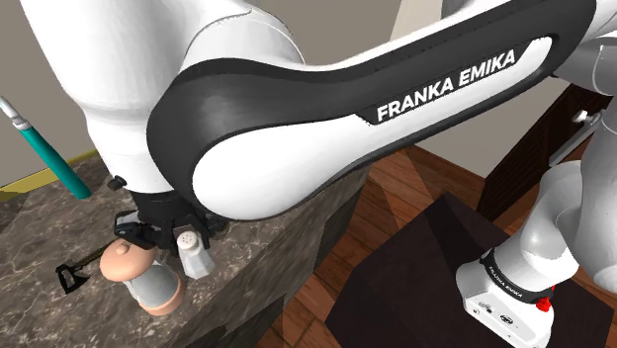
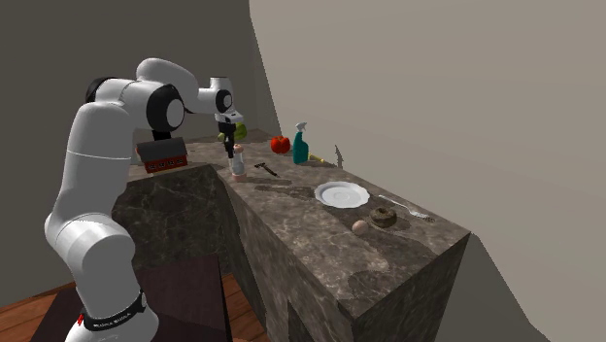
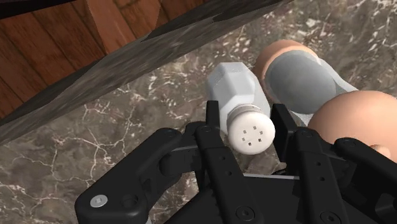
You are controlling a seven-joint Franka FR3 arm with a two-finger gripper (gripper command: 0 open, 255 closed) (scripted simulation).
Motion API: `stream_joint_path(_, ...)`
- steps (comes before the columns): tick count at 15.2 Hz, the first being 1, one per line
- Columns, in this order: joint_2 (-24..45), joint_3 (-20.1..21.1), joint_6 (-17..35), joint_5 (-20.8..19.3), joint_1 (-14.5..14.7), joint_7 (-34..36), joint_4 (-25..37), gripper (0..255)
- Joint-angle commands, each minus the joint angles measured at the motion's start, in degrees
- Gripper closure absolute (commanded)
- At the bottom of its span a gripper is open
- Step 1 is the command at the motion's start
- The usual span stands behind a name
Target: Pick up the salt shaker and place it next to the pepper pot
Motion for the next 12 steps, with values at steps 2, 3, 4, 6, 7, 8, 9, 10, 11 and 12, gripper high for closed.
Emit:
stream_joint_path(2,0.5,-0.1,2.2,-0.3,0.0,0.3,-1.7,255)
stream_joint_path(3,0.7,-0.2,2.9,-0.4,0.0,0.3,-2.2,255)
stream_joint_path(4,0.9,-0.3,3.6,-0.6,0.0,0.4,-2.7,255)
stream_joint_path(6,1.4,-0.4,4.9,-0.8,0.0,0.6,-3.7,255)
stream_joint_path(7,1.6,-0.5,5.6,-0.9,0.1,0.7,-4.1,255)
stream_joint_path(8,1.8,-0.5,6.2,-1.1,0.1,0.8,-4.5,255)
stream_joint_path(9,2.1,-0.6,6.9,-1.2,0.1,0.8,-4.9,255)
stream_joint_path(10,2.4,-0.7,7.5,-1.4,0.2,0.9,-5.3,255)
stream_joint_path(11,2.7,-0.8,8.2,-1.5,0.2,1.0,-5.7,255)
stream_joint_path(12,3.0,-0.8,8.8,-1.7,0.2,1.1,-6.1,255)
